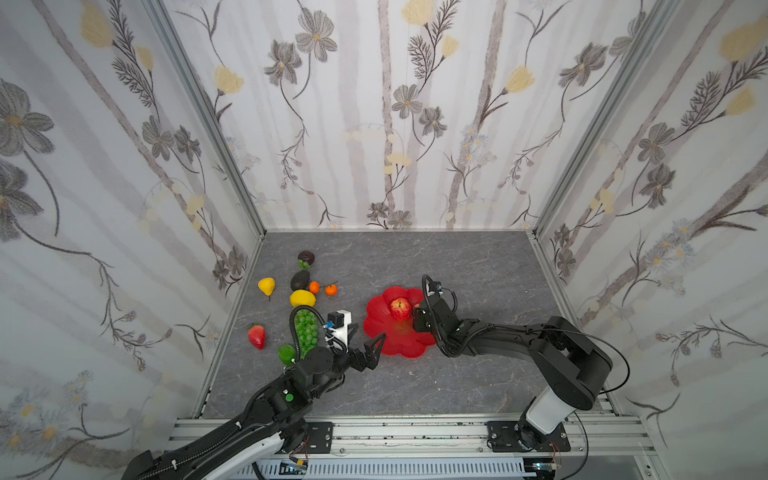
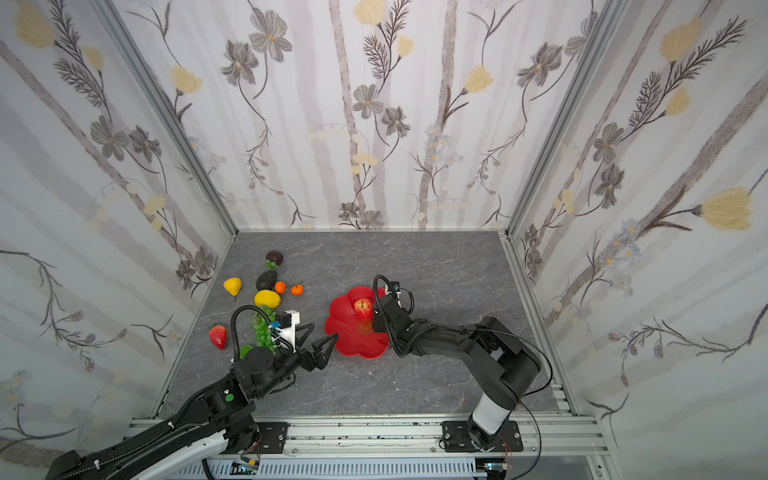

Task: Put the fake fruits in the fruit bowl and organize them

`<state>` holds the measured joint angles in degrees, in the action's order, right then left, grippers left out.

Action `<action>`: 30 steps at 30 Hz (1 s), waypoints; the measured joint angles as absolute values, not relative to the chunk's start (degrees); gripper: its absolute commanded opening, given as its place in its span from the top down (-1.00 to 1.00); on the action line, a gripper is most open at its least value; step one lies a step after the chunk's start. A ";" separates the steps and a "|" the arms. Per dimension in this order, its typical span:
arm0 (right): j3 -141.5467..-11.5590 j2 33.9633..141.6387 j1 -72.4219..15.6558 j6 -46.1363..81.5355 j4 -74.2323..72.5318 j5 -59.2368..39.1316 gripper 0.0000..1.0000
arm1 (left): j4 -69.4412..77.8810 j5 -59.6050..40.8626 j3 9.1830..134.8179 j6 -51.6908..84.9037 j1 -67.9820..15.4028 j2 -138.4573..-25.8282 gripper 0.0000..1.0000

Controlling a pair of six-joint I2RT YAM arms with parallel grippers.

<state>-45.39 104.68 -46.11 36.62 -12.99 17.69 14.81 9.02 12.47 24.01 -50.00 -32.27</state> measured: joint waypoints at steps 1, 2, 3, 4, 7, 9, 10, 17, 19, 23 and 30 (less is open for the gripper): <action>-45.30 104.66 -46.06 36.77 -13.02 17.69 -0.26 | 14.81 9.02 12.47 24.01 -49.93 -32.27 -1.00; -45.08 104.62 -46.02 37.01 -13.02 17.69 -0.27 | 14.81 9.02 12.47 24.01 -49.91 -32.27 -1.00; -44.88 104.53 -46.00 37.01 -13.02 17.69 -0.28 | 14.81 9.02 12.47 24.01 -49.87 -32.27 -1.00; -44.53 104.36 -45.87 37.01 -13.08 17.67 -0.29 | 14.81 9.02 12.47 24.01 -49.82 -32.27 -1.00; -44.12 104.01 -45.71 37.04 -13.08 17.37 -0.31 | 14.81 9.02 12.47 24.03 -49.76 -32.27 -1.00; -44.12 103.90 -45.60 37.06 -13.08 17.04 -0.32 | 14.81 9.02 12.47 24.05 -49.69 -32.25 -1.00; -44.12 103.85 -45.60 37.06 -13.08 17.04 -0.32 | 14.81 9.02 12.47 24.12 -49.65 -32.18 -1.00; -44.12 102.28 -45.30 37.04 -12.99 16.80 -0.46 | 14.81 9.06 12.43 24.25 -49.50 -31.88 -1.00; -44.12 101.60 -45.30 37.04 -12.99 16.78 -0.49 | 14.81 9.13 12.43 24.34 -49.39 -31.94 -1.00; -44.12 100.27 -45.19 37.01 -12.43 16.58 -0.57 | 14.22 9.43 12.67 24.64 -48.97 -32.51 -1.00; -46.17 89.93 -44.88 33.95 -5.23 15.62 -0.71 | 5.98 11.25 20.62 25.28 -47.09 -35.64 -0.99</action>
<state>-46.17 89.93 -44.88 33.95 -5.23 15.62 5.98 11.25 20.62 25.28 -47.09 -35.64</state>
